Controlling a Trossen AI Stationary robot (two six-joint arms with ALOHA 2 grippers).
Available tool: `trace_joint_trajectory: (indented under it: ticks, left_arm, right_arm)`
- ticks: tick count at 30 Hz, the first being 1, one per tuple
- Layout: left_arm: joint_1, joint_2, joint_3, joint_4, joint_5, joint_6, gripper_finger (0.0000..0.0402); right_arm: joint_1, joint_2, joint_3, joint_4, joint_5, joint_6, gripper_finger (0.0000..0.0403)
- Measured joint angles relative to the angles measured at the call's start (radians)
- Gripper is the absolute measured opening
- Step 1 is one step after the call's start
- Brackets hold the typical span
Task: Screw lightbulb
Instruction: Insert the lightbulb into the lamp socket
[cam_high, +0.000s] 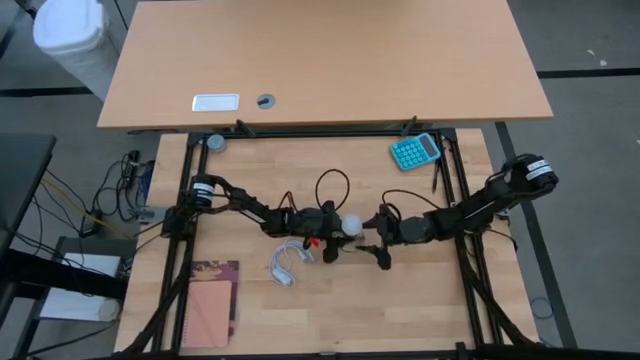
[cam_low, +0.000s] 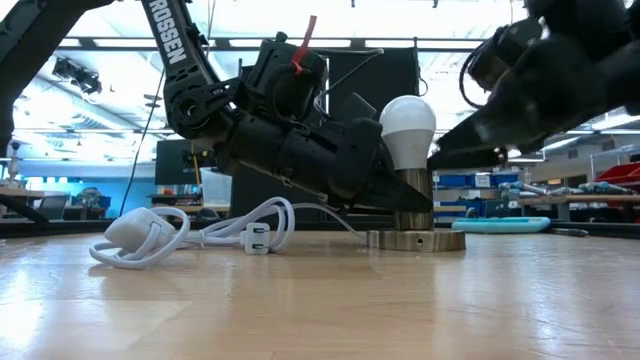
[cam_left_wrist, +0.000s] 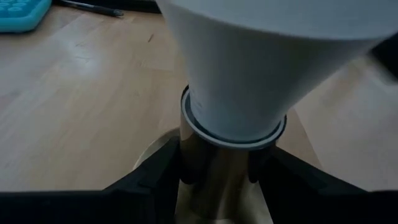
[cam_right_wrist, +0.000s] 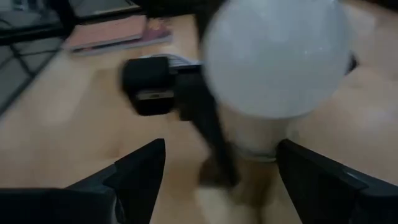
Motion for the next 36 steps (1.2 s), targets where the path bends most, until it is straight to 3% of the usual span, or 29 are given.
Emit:
trace_joint_trajectory:
  ticks: [4, 9, 13, 18, 26, 36]
  left_arm:
    - [0.005, 0.0, 0.0, 0.0, -0.019, -0.005, 0.0191]
    - [0.005, 0.0, 0.0, 0.002, -0.021, -0.004, 0.0191]
    - [0.005, 0.0, 0.0, 0.004, -0.009, -0.006, 0.0191]
    - [0.004, 0.0, 0.0, 0.006, -0.005, -0.006, 0.0191]
    - [0.004, 0.0, 0.0, 0.008, 0.014, -0.006, 0.0191]
    - [0.003, 0.0, 0.0, 0.013, 0.062, -0.006, 0.0191]
  right_arm:
    - [0.083, -0.087, 0.003, -0.142, -0.013, 0.093, 0.0305]
    - [0.188, -0.153, 0.003, -0.199, 0.21, 0.1, 0.0305]
    - [0.177, -0.135, 0.001, -0.224, 0.33, 0.086, 0.0305]
    - [0.097, -0.072, -0.05, -0.153, 0.282, 0.103, 0.0305]
    - [0.005, 0.027, -0.136, 0.169, 0.177, 0.043, 0.0305]
    - [-0.075, 0.137, -0.103, 0.27, -0.024, -0.053, 0.0305]
